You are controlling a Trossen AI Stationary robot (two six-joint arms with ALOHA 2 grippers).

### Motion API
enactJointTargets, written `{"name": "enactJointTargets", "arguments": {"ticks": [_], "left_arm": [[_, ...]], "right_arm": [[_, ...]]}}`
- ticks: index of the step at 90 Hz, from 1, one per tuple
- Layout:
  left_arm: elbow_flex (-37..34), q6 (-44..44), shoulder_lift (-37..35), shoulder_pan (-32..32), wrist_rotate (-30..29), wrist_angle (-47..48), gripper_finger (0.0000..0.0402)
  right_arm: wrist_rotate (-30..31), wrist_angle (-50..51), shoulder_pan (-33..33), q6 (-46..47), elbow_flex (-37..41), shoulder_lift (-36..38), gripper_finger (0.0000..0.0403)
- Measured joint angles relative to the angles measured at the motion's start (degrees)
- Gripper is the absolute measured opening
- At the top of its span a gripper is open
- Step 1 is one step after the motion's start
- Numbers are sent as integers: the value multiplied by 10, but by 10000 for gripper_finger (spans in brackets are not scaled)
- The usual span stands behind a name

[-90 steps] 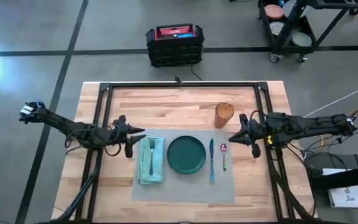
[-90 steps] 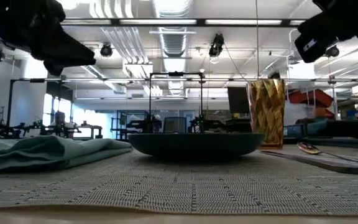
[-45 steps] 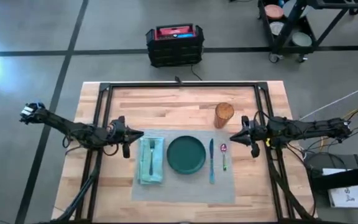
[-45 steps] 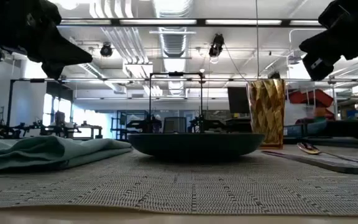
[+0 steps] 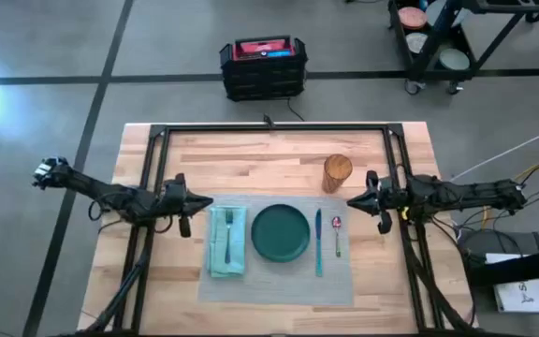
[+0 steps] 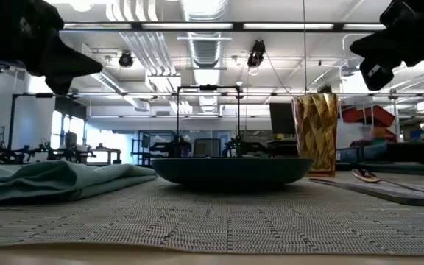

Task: Set table place
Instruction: Return to Home Position

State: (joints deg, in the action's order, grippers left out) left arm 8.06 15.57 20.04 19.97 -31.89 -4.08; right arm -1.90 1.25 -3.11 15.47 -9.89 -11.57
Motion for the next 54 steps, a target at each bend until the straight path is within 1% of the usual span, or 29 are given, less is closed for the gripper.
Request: {"name": "enactJointTargets", "arguments": {"ticks": [19, 44, 54], "left_arm": [[-45, 27, -70, 0, 4, -1, 0], [-70, -4, -138, -8, 4, 5, 0], [-70, -12, -150, -17, 8, 6, 0]], "right_arm": [[5, -4, 0, -12, 0, 0, 9], [6, -22, 0, -25, 5, 0, 9], [6, -39, 0, -27, 12, 0, 9]]}}
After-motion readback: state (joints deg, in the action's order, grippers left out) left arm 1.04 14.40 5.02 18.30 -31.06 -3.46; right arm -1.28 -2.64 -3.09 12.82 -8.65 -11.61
